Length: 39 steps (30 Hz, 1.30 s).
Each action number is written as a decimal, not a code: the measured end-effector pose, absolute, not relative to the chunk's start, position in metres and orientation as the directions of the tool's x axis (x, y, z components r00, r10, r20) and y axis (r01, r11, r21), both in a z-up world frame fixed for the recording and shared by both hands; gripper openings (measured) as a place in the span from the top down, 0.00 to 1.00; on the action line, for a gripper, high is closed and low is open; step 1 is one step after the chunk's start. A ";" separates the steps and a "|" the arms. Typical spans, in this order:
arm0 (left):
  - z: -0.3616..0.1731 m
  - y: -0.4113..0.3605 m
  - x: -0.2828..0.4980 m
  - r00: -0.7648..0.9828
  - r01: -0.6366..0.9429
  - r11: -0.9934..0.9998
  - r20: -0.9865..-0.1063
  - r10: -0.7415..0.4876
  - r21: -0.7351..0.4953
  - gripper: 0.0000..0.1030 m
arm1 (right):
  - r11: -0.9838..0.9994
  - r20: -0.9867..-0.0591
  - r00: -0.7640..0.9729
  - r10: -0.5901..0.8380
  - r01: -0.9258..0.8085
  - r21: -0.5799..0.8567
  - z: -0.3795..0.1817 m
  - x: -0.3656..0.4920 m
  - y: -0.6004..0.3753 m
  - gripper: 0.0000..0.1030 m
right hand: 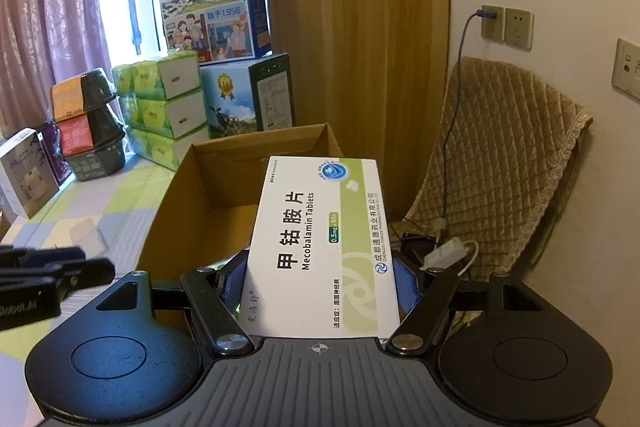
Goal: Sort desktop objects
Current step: 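Open the left tool dropping the cable while the right tool releases the medicine box, then move both open tools back over the remaining table items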
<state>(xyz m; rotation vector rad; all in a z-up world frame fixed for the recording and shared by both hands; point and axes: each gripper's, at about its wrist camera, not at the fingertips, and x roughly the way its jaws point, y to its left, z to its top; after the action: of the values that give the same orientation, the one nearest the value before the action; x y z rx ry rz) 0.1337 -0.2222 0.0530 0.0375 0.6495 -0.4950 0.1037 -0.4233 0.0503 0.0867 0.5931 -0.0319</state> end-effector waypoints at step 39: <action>0.059 -0.106 0.066 0.733 0.238 0.956 -0.613 -0.294 -0.174 0.02 | 0.991 -0.604 0.794 0.071 0.013 0.134 0.041 0.022 -0.365 0.02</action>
<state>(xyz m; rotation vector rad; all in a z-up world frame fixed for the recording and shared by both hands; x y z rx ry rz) 0.0664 -0.1056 0.0590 -0.0856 0.6880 -0.2926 0.0223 -0.3648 0.0407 0.1335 0.6529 0.0309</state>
